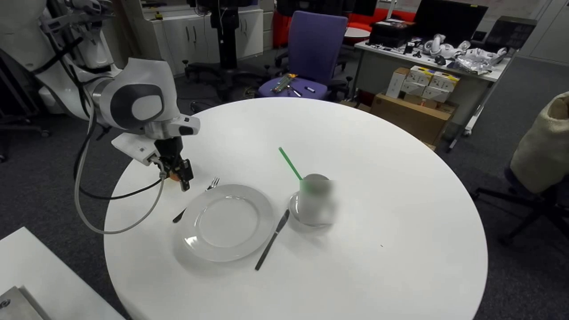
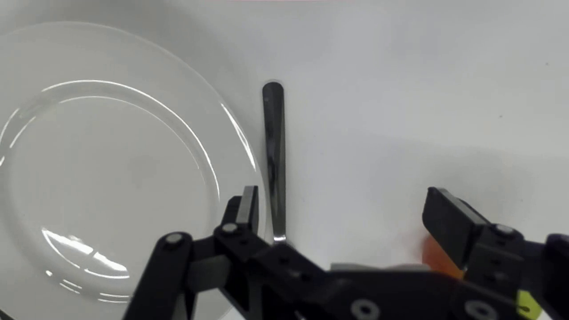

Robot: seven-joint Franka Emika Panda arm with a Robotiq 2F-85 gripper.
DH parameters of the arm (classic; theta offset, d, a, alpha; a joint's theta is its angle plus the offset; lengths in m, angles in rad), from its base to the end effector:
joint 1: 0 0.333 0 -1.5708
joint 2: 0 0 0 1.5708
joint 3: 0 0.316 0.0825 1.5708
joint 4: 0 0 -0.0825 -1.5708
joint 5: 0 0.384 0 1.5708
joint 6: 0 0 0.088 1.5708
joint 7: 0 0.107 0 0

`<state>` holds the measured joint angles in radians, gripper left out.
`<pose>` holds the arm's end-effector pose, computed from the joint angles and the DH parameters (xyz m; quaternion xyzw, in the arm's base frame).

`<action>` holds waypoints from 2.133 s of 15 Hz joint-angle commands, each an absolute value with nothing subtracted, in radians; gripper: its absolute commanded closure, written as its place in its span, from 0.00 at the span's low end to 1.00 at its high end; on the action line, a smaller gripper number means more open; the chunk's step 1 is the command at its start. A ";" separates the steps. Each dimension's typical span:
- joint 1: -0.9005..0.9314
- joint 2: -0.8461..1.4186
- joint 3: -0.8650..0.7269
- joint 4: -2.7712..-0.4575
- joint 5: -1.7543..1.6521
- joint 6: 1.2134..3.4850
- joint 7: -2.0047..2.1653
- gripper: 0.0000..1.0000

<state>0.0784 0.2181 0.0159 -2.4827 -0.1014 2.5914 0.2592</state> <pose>0.4608 0.0458 0.1956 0.9975 -0.0378 -0.0497 0.0316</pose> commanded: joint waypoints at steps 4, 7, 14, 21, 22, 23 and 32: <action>0.107 0.230 -0.045 -2.533 -0.210 2.608 0.375 0.00; 0.099 0.266 -0.052 -2.531 -0.197 2.601 0.345 0.00; 0.082 0.336 -0.016 -2.519 -0.119 2.584 0.222 0.00; 0.085 0.354 -0.023 -2.502 -0.117 2.574 0.194 0.00; 0.086 0.356 -0.027 -2.501 -0.122 2.577 0.200 0.00; 0.088 0.360 -0.035 -2.497 -0.129 2.579 0.209 0.00; 0.054 0.377 -0.094 -2.483 -0.128 2.578 0.213 0.00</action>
